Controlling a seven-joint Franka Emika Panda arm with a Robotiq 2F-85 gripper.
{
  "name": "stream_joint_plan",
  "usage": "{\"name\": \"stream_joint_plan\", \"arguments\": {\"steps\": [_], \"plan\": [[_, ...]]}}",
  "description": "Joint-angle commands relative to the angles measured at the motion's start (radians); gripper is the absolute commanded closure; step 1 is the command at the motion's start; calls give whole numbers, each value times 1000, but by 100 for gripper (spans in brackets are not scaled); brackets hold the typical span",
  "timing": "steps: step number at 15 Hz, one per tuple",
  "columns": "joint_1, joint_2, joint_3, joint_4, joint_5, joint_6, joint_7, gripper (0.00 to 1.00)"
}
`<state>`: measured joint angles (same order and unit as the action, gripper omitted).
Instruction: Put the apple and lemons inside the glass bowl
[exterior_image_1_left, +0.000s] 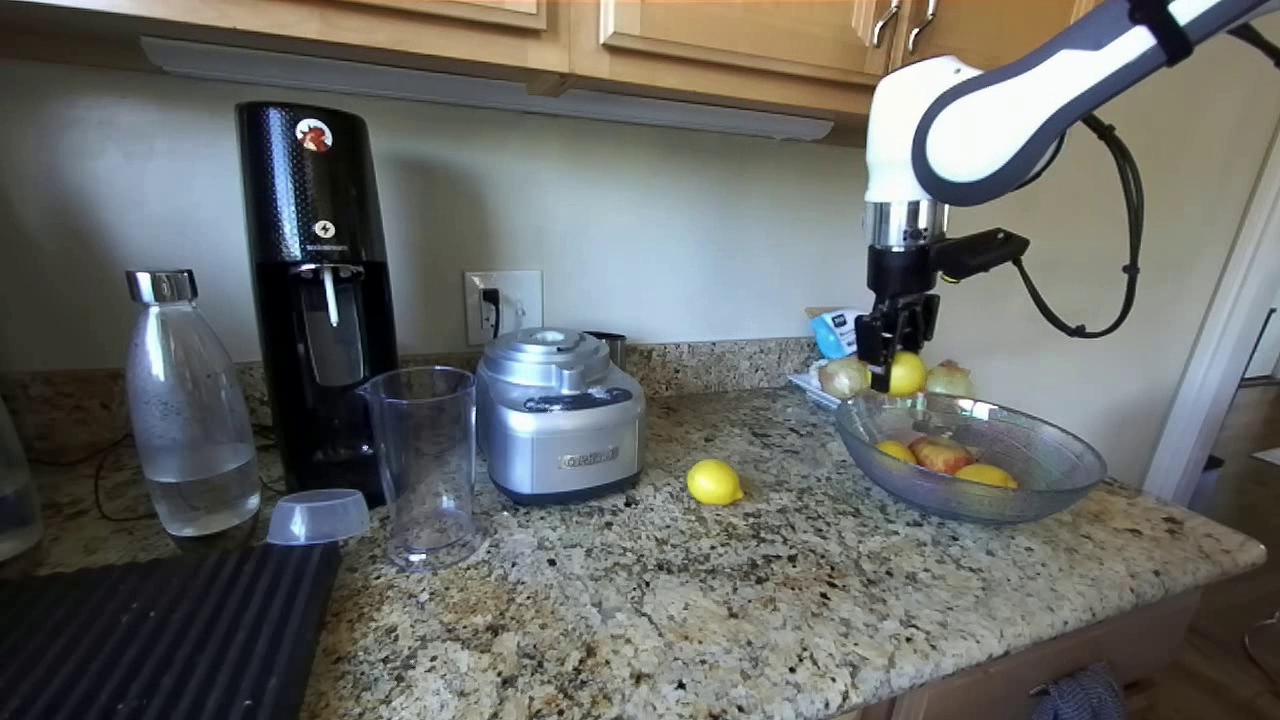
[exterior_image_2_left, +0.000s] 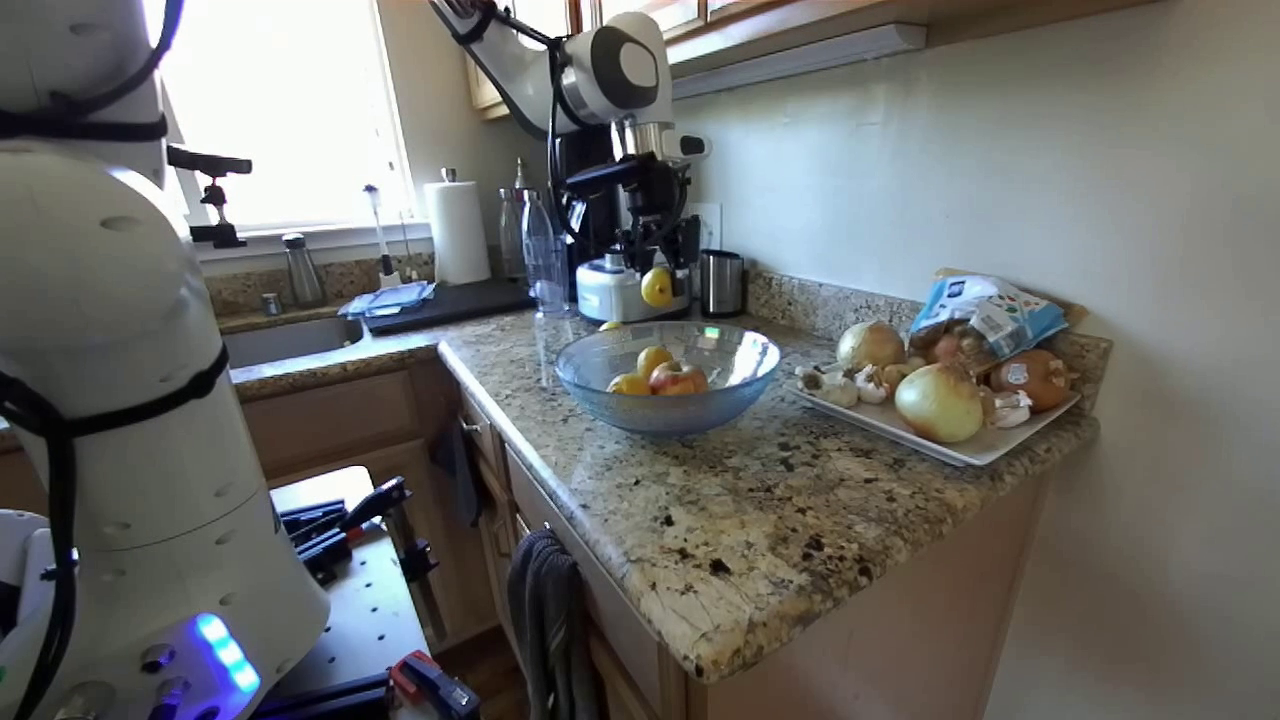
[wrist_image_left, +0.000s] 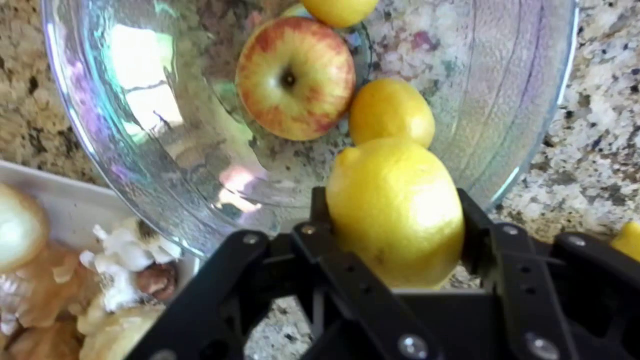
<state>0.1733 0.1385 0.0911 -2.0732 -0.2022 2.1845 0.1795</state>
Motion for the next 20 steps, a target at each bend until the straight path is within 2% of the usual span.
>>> {"name": "stream_joint_plan", "arguments": {"steps": [1, 7, 9, 11, 12, 14, 20], "plan": [[-19, -55, -18, -91, -4, -14, 130, 66], [-27, -51, -31, -145, 19, -10, 203, 66], [-26, -53, -30, -151, 23, -13, 222, 16], [-23, -58, -27, -151, 27, -16, 232, 12], [-22, -63, -25, -151, 33, -14, 230, 5], [-21, -76, -18, -155, 51, -9, 221, 0], [-12, -114, 19, -143, 111, -2, 188, 0]]}}
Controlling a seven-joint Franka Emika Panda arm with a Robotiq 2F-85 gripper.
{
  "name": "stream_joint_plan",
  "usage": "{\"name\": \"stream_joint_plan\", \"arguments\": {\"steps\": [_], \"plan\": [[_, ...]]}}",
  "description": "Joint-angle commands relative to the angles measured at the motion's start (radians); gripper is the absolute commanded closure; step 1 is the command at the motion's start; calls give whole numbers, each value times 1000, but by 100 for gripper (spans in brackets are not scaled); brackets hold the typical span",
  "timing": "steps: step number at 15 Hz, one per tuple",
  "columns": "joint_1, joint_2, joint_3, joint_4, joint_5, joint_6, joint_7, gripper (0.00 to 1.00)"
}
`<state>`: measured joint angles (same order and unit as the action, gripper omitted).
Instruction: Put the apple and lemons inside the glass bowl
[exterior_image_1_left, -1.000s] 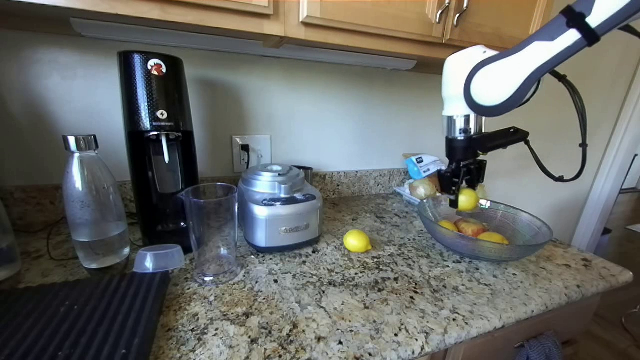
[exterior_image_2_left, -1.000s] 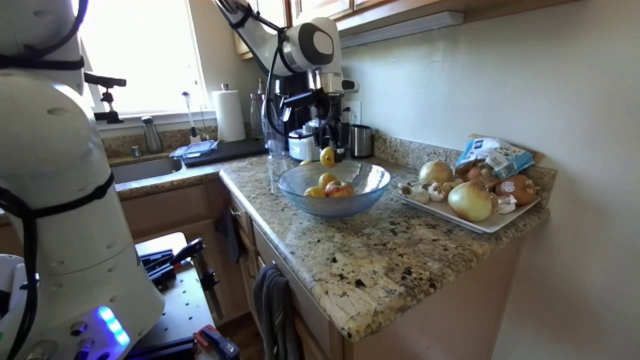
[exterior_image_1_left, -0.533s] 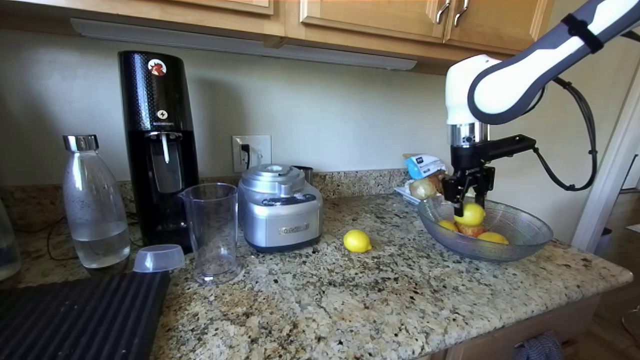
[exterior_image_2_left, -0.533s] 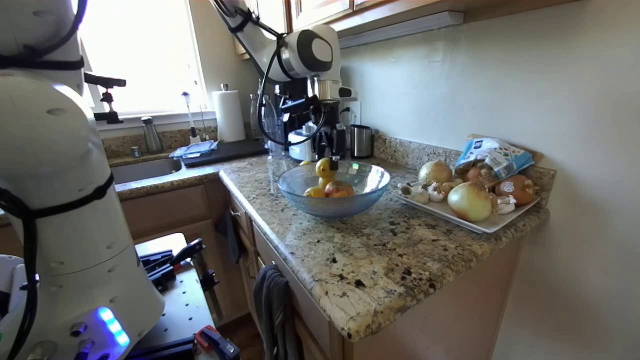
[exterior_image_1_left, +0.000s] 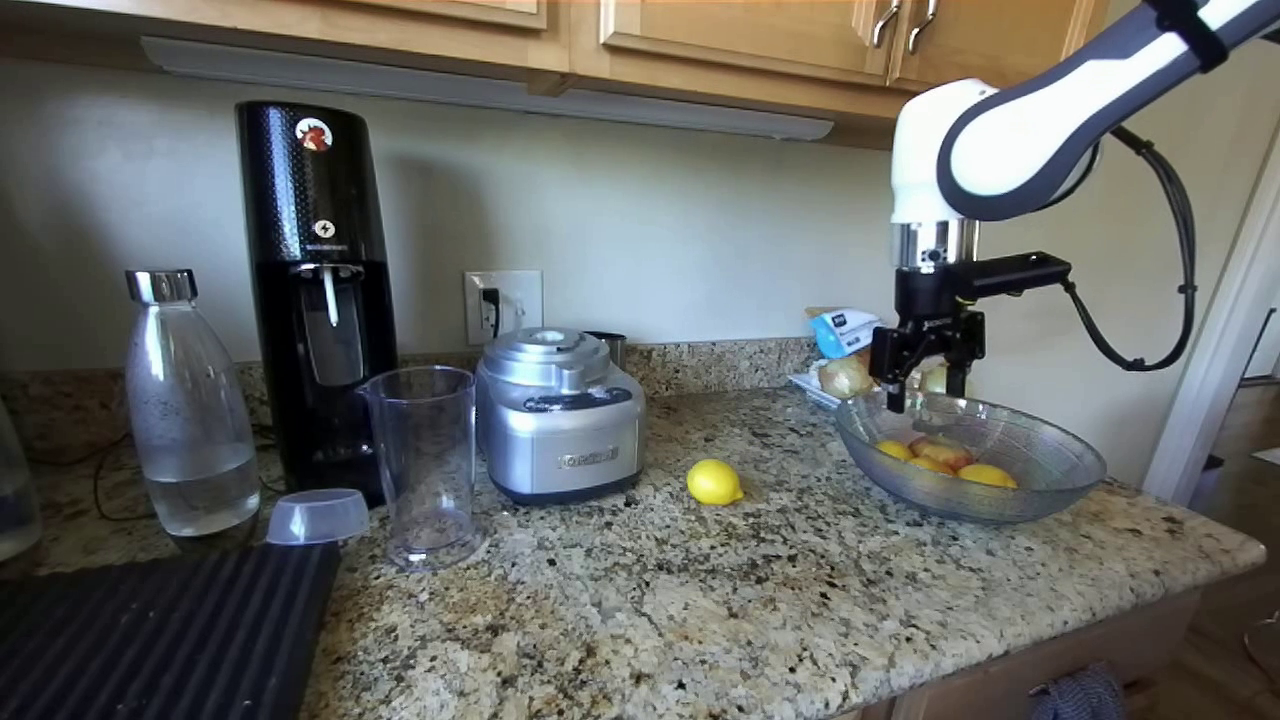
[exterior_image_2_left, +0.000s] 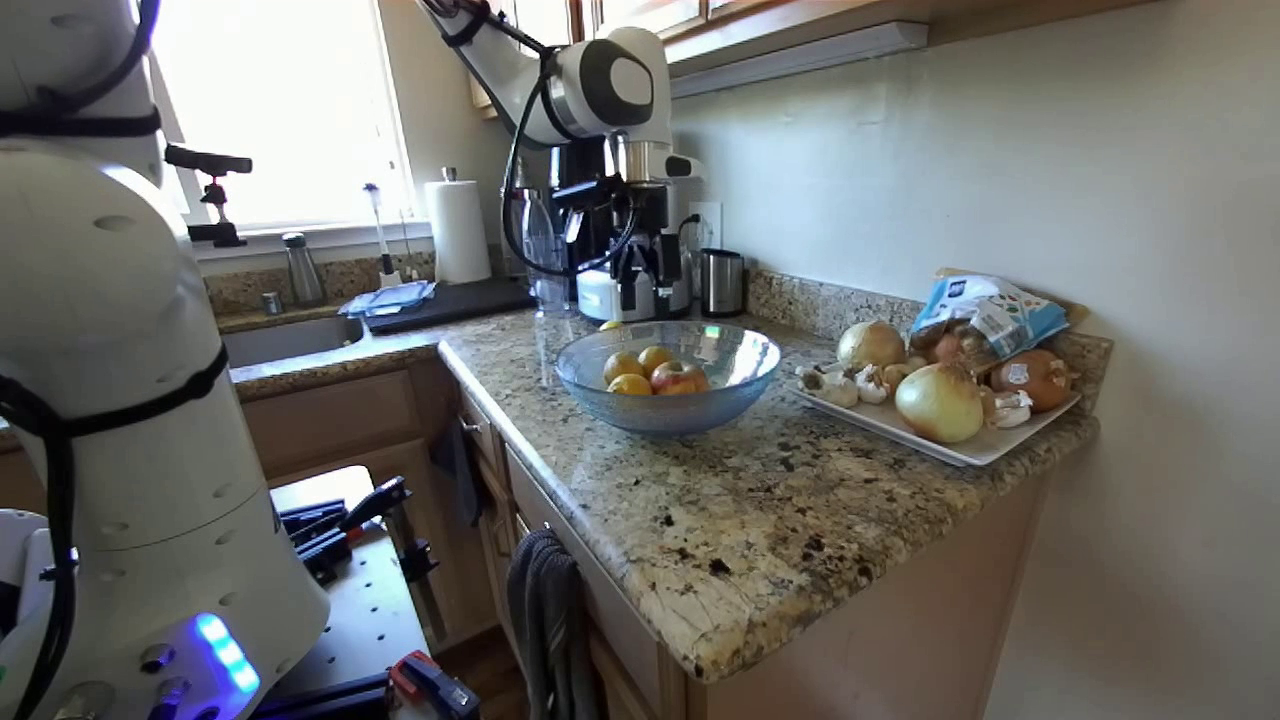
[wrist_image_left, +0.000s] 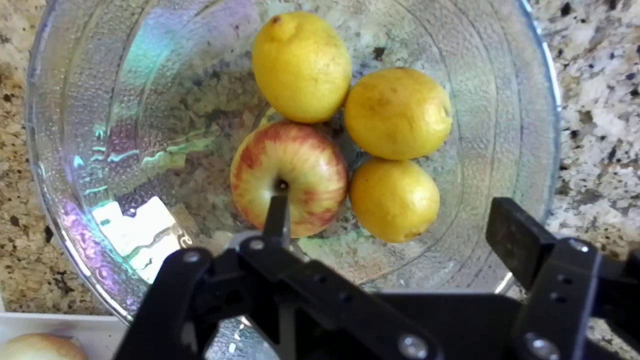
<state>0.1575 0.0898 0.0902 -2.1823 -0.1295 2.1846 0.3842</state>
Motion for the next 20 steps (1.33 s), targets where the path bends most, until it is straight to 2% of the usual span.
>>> {"name": "stream_joint_plan", "arguments": {"steps": [1, 6, 11, 20], "plan": [[7, -67, 30, -30, 47, 13, -22, 0], [44, -22, 89, 19, 121, 112, 25, 0], [91, 69, 130, 61, 97, 249, 13, 0], [201, 293, 94, 173, -37, 432, 6, 0]]}}
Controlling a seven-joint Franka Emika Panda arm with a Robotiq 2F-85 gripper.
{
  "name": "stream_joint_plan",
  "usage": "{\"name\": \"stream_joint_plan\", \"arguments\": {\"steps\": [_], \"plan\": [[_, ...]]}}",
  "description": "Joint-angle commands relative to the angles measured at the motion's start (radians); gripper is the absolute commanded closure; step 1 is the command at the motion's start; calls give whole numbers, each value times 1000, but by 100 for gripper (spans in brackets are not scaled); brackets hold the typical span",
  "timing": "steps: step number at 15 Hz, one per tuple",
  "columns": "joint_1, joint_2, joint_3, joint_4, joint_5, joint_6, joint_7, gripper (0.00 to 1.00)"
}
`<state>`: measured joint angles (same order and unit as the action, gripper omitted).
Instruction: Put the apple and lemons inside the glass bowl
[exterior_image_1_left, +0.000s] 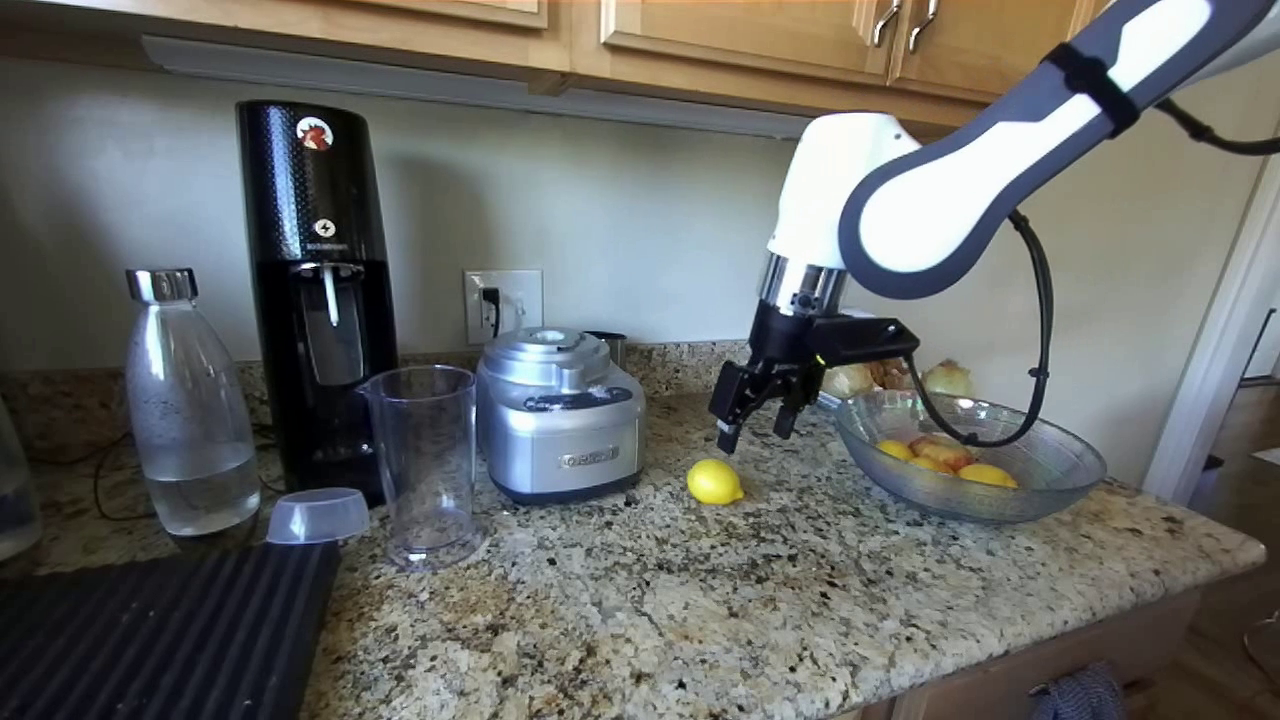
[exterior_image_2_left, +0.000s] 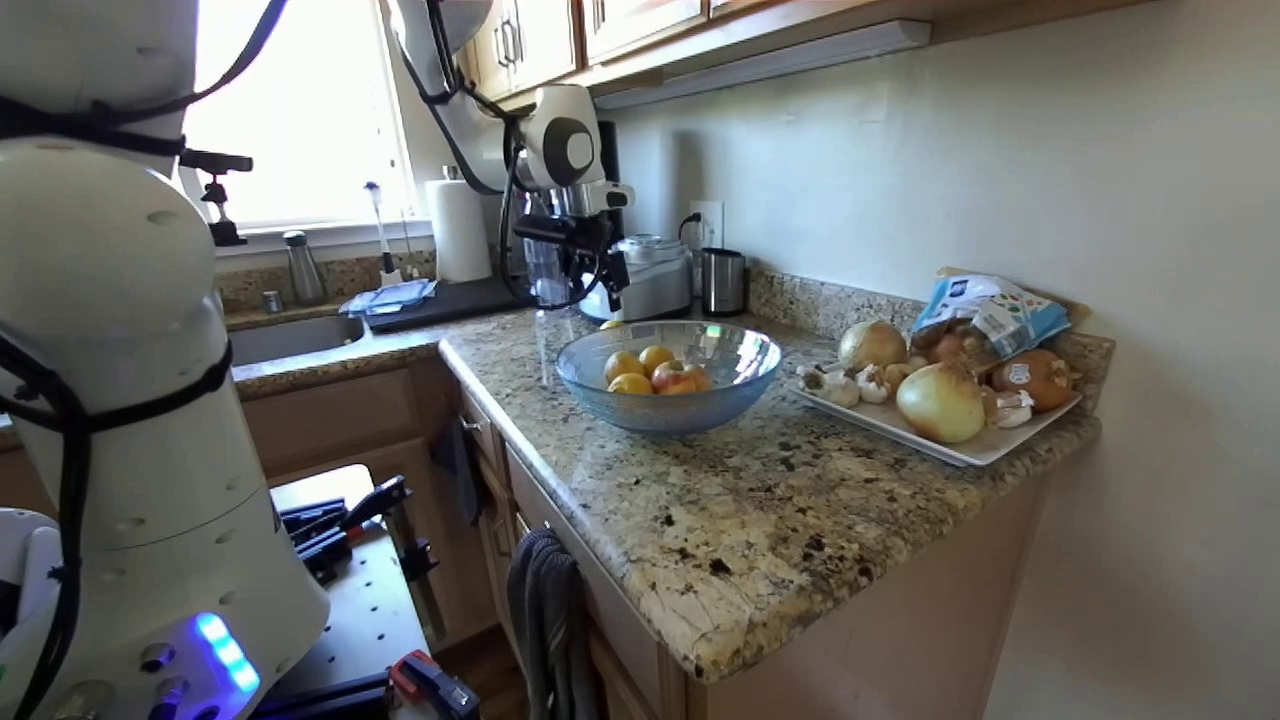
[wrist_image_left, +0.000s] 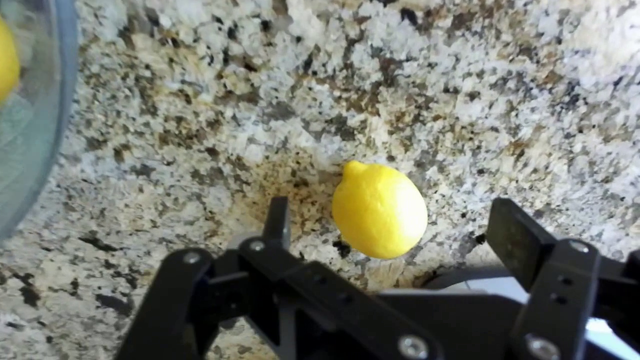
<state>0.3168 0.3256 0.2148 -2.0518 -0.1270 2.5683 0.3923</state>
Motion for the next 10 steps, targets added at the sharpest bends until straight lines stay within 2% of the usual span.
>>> {"name": "stream_joint_plan", "arguments": {"steps": [1, 10], "plan": [[52, 78, -38, 57, -49, 60, -3, 0], [78, 195, -82, 175, -62, 58, -78, 0]]}}
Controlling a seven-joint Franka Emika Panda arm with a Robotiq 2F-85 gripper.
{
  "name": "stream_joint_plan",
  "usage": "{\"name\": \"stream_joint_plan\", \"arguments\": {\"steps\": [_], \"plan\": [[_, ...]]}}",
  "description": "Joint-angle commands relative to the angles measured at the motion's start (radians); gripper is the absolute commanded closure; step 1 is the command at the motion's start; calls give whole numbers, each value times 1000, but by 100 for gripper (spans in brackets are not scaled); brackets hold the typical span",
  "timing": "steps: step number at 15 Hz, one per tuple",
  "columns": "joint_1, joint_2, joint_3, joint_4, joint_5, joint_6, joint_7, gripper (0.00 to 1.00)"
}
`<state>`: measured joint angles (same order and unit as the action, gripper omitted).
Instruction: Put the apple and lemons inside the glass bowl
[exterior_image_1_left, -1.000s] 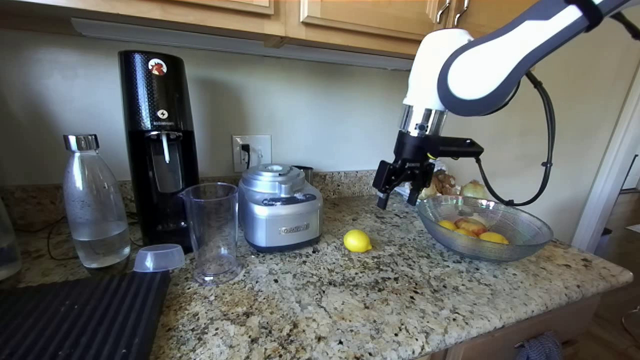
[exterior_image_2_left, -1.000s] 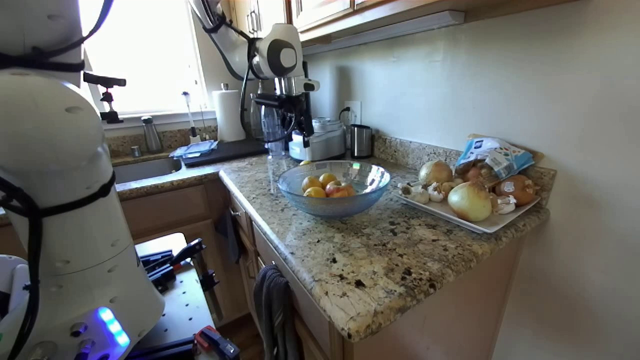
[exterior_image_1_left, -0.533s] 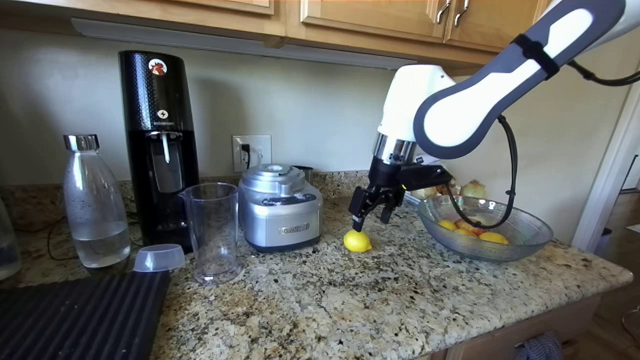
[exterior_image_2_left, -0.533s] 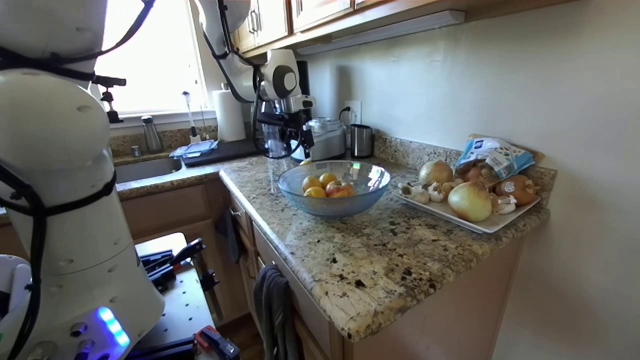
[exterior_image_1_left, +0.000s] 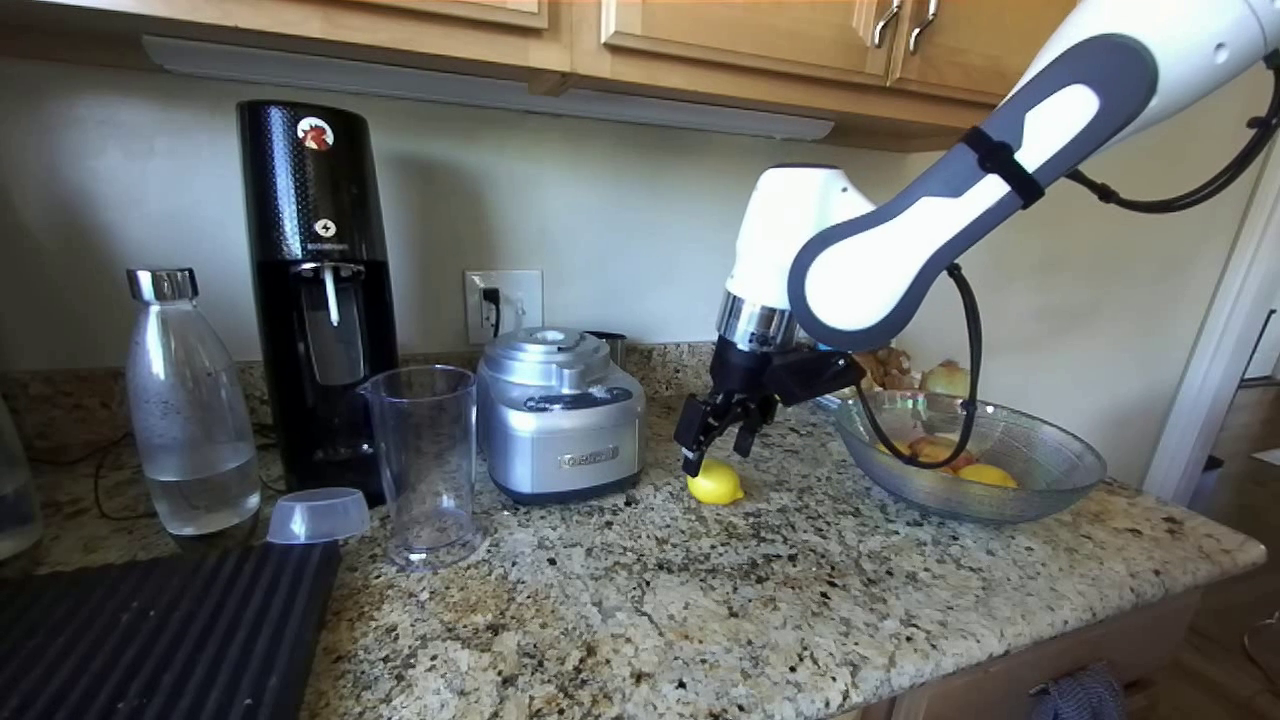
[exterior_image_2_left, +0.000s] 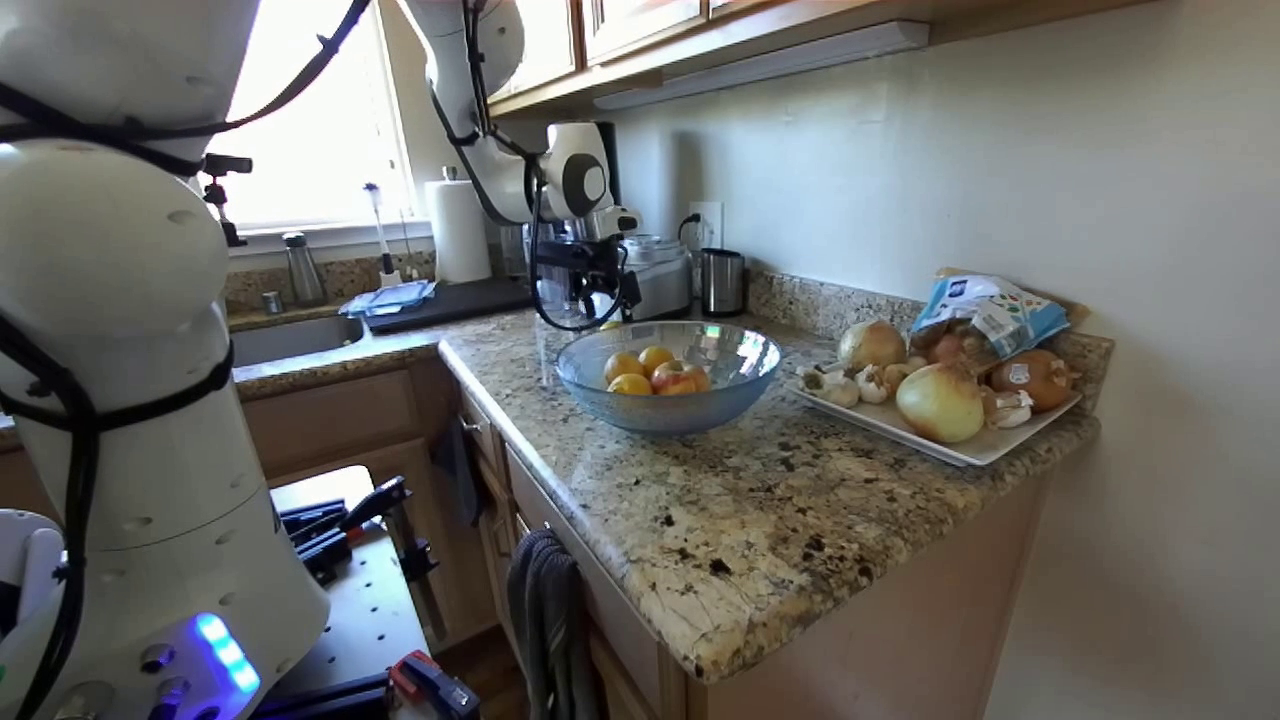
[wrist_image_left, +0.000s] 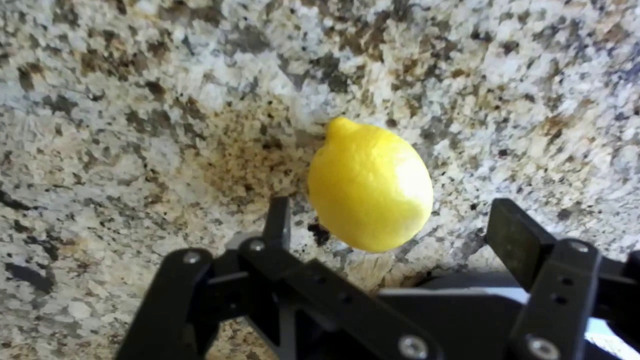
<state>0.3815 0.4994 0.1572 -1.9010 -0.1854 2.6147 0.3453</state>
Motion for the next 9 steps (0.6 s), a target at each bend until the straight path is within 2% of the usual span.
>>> {"name": "stream_joint_plan", "arguments": {"steps": [1, 6, 9], "plan": [[12, 29, -25, 30, 0, 9, -42, 0], [-19, 50, 15, 40, 79, -18, -99, 0], [-15, 51, 14, 39, 99, -9, -122, 0]]}}
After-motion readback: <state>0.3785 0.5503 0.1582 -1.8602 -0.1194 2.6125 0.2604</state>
